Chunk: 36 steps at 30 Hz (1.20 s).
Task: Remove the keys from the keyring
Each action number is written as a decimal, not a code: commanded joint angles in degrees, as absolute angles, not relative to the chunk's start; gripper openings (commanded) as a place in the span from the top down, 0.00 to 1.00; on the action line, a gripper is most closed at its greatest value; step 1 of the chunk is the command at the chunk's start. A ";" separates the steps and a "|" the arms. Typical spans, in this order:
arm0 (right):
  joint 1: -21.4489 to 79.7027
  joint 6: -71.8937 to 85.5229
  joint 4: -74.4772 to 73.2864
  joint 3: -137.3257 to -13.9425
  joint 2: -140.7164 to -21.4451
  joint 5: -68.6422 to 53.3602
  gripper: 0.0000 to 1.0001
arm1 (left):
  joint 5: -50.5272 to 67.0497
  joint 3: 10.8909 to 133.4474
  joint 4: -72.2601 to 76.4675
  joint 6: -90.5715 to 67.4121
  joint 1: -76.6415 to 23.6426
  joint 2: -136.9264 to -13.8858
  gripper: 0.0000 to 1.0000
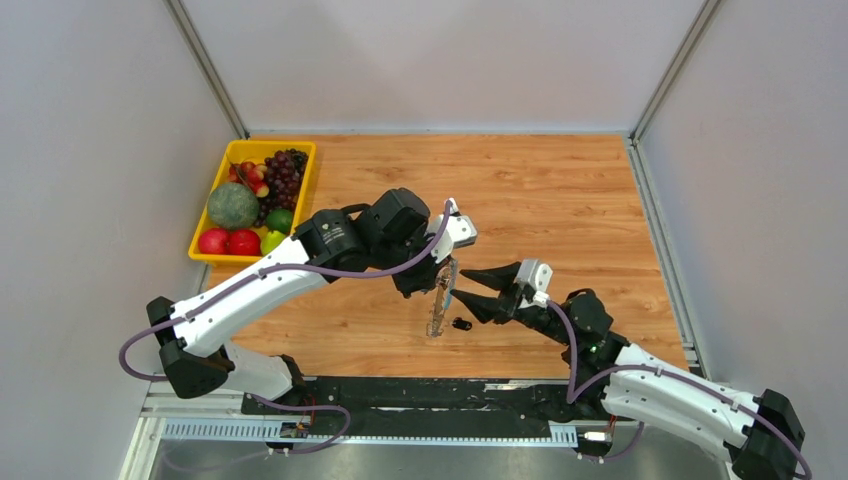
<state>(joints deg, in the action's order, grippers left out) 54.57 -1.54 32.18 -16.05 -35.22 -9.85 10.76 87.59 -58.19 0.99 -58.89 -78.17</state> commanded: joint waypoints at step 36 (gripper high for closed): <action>54.46 -7.52 23.88 -24.70 -43.86 -17.95 0.98 | 7.84 93.15 -59.24 2.74 -60.88 -77.47 1.00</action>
